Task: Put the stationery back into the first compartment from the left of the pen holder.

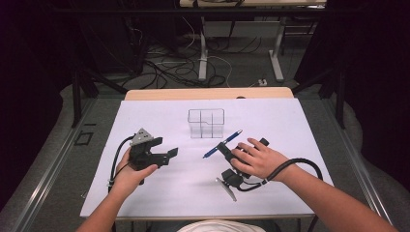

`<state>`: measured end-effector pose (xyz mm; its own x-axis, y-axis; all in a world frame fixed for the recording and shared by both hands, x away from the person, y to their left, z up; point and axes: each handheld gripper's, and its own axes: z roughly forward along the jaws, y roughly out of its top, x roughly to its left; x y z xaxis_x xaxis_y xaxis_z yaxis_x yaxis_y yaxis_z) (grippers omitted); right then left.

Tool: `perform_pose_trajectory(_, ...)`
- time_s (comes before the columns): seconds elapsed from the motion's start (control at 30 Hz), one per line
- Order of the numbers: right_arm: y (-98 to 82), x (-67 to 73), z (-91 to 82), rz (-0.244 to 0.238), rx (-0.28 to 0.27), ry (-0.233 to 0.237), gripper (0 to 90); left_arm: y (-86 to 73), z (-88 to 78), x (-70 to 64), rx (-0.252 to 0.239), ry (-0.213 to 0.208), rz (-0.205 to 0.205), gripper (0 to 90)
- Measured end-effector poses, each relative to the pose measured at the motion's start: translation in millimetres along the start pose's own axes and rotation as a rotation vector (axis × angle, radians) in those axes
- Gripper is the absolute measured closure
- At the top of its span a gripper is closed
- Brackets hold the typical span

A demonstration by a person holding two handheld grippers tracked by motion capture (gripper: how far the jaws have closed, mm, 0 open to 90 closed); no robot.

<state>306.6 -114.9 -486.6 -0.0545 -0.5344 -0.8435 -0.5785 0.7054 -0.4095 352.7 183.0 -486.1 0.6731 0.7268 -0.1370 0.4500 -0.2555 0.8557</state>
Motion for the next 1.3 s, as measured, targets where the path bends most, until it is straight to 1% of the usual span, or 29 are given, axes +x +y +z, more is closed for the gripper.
perform_pose_trajectory(0.07,0.9,-1.3,1.2,-0.006,-0.004,-0.006,79.4,3.5,1.3,-2.3,0.002,-0.005,0.003,24.7)
perform_pose_trajectory(0.1,1.7,-2.6,0.8,-0.019,0.007,0.005,79.4,4.9,2.2,-3.5,0.001,-0.014,0.004,25.6)
perform_pose_trajectory(0.13,2.3,-2.0,2.9,-0.026,-0.005,-0.008,79.4,6.2,3.0,-4.7,0.004,-0.016,0.011,27.4)
perform_pose_trajectory(0.2,2.5,-1.6,3.2,-0.024,-0.006,-0.004,79.5,8.6,4.3,-7.4,0.012,-0.02,0.018,28.4)
perform_pose_trajectory(0.27,3.3,-2.6,4.0,-0.038,-0.009,-0.002,79.4,10.7,6.4,-9.4,0.015,-0.024,0.03,31.6)
perform_pose_trajectory(0.33,3.4,-3.5,5.0,-0.041,-0.022,0.002,79.4,12.6,7.8,-12.0,0.025,-0.026,0.04,34.5)
perform_pose_trajectory(0.37,3.4,-3.5,5.0,-0.041,-0.022,0.002,79.4,13.4,8.6,-13.3,0.028,-0.03,0.04,34.5)
perform_pose_trajectory(0.43,3.7,-3.3,5.1,-0.045,-0.018,0.001,79.4,15.6,10.3,-15.4,0.038,-0.027,0.056,36.3)
perform_pose_trajectory(0.47,3.7,-2.1,5.0,-0.039,-0.013,0.007,79.4,16.6,11.5,-16.5,0.04,-0.027,0.061,37.3)
perform_pose_trajectory(0.5,3.7,-1.9,5.2,-0.043,-0.016,0.002,79.4,17.9,12.6,-18.3,0.045,-0.034,0.057,37.7)
perform_pose_trajectory(0.53,3.9,-1.8,5.1,-0.048,-0.013,0.002,79.4,19.3,13.8,-19.6,0.054,-0.037,0.066,38.1)
perform_pose_trajectory(0.57,3.8,-1.6,4.7,-0.047,-0.009,0.013,79.4,20.9,14.8,-20.8,0.064,-0.041,0.077,38.4)
perform_pose_trajectory(0.6,3.6,-1.1,5.0,-0.044,-0.011,0.012,79.4,22.4,16.2,-22.2,0.068,-0.046,0.086,38.6)
perform_pose_trajectory(0.67,2.6,-0.2,7.5,-0.044,-0.042,-0.006,79.4,25.8,18.7,-25.5,0.079,-0.052,0.115,38.7)
perform_pose_trajectory(0.73,2.5,0.0,7.3,-0.043,-0.037,-0.002,79.4,28.7,21.2,-29.7,0.094,-0.068,0.127,38.9)
perform_pose_trajectory(0.83,3.3,-0.8,6.3,-0.057,-0.017,0.014,79.4,32.2,26.7,-36.2,0.109,-0.082,0.152,39.0)
perform_pose_trajectory(0.87,3.6,0.5,6.2,-0.053,-0.013,0.022,79.4,33.1,28.7,-38.4,0.115,-0.086,0.163,39.2)
perform_pose_trajectory(0.97,4.2,0.4,6.9,-0.066,-0.023,0.016,79.4,36.1,33.4,-44.2,0.134,-0.102,0.19,39.6)
perform_pose_trajectory(1.0,4.6,1.3,6.7,-0.06,-0.021,0.023,79.4,36.6,35.1,-46.7,0.135,-0.11,0.186,39.9)
perform_pose_trajectory(1.03,5.1,2.0,6.6,-0.056,-0.018,0.025,79.4,37.6,36.0,-48.3,0.146,-0.118,0.191,40.4)
perform_pose_trajectory(1.07,5.5,2.3,6.6,-0.056,-0.022,0.025,79.4,38.5,37.6,-49.8,0.147,-0.123,0.198,40.6)
perform_pose_trajectory(1.13,6.3,2.4,6.5,-0.06,-0.026,0.023,79.4,39.9,39.9,-53.2,0.156,-0.135,0.197,41.9)
perform_pose_trajectory(1.17,6.8,2.7,6.4,-0.053,-0.025,0.022,79.4,40.4,41.1,-54.5,0.156,-0.14,0.198,42.5)
perform_pose_trajectory(1.2,7.4,1.7,6.8,-0.063,-0.03,0.015,79.4,40.8,42.0,-55.9,0.158,-0.148,0.192,43.4)
perform_pose_trajectory(1.23,7.9,1.3,6.8,-0.067,-0.029,0.015,79.5,41.2,42.5,-57.2,0.164,-0.149,0.194,44.5)
perform_pose_trajectory(1.27,8.5,1.2,6.8,-0.07,-0.029,0.015,79.5,42.0,43.1,-58.0,0.169,-0.161,0.199,45.4)
perform_pose_trajectory(1.3,9.1,1.5,6.7,-0.07,-0.026,0.015,79.4,41.7,44.3,-59.4,0.163,-0.165,0.198,46.7)
